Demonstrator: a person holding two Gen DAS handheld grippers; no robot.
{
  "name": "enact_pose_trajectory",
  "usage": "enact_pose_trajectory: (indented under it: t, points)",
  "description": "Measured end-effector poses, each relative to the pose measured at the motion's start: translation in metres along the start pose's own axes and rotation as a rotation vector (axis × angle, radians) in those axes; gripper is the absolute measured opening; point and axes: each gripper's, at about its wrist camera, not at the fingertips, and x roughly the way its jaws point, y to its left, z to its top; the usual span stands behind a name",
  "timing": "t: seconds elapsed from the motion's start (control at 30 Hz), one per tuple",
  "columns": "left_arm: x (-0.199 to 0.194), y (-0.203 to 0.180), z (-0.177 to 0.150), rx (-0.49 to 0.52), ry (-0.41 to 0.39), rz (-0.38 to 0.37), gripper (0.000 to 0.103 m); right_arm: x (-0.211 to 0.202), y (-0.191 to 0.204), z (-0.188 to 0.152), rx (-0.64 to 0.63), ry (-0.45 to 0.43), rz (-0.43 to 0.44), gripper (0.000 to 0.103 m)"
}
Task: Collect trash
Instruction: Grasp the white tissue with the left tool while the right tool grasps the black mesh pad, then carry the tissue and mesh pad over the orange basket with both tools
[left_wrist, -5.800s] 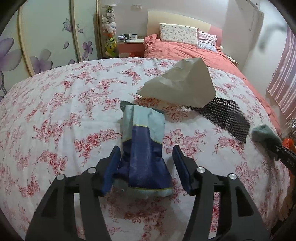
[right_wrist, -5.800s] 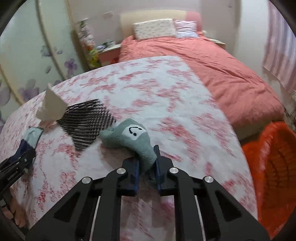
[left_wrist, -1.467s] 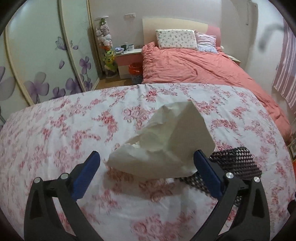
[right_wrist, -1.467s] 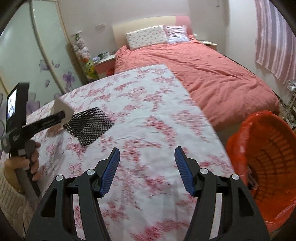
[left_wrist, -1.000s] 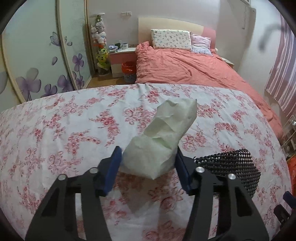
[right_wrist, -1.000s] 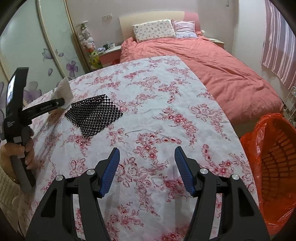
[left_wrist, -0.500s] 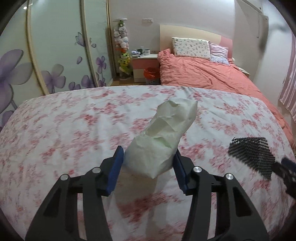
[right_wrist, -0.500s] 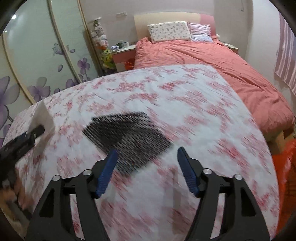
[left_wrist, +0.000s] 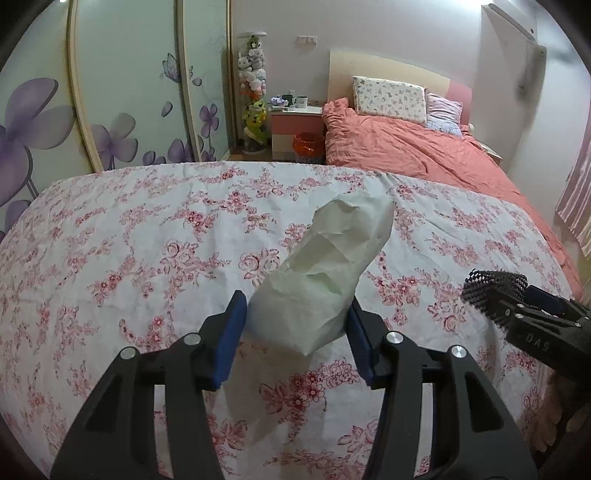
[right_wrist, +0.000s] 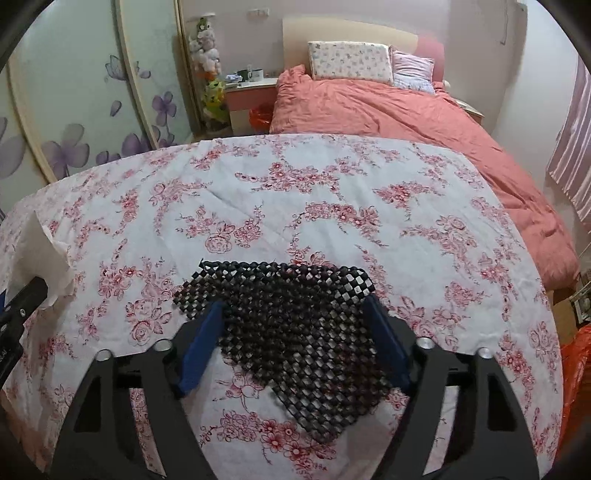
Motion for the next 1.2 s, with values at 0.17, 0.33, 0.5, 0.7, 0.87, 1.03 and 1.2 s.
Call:
enact_pose_trajectory:
  t: [0.17,0.33,0.5,0.7,0.87,1.03,1.2]
  points:
    - [-0.001,-0.002,-0.002,-0.005,0.005,0.002,0.052,-0.007,-0.009,-0.006,0.015,-0.011,-0.006,0.041]
    - [-0.004,-0.007,-0.003,0.001,0.002,0.004,0.052,-0.01,-0.018,-0.011,0.014,-0.016,0.006,0.021]
    - [-0.009,-0.011,-0.003,-0.002,0.001,0.001,0.052,-0.016,-0.027,-0.018,0.026,-0.015,0.005,0.014]
    - [-0.02,-0.018,-0.004,-0.001,-0.005,-0.005,0.052,-0.028,-0.044,-0.027,0.071,-0.02,0.007,0.012]
    - [-0.035,-0.029,-0.006,0.01,-0.019,-0.017,0.052,-0.045,-0.059,-0.036,0.104,-0.044,0.007,0.012]
    - [-0.053,-0.043,-0.006,0.023,-0.034,-0.037,0.052,-0.07,-0.076,-0.045,0.109,-0.078,0.004,0.012]
    - [-0.081,-0.062,-0.005,0.045,-0.067,-0.066,0.052,-0.108,-0.095,-0.051,0.131,-0.142,0.015,0.012]
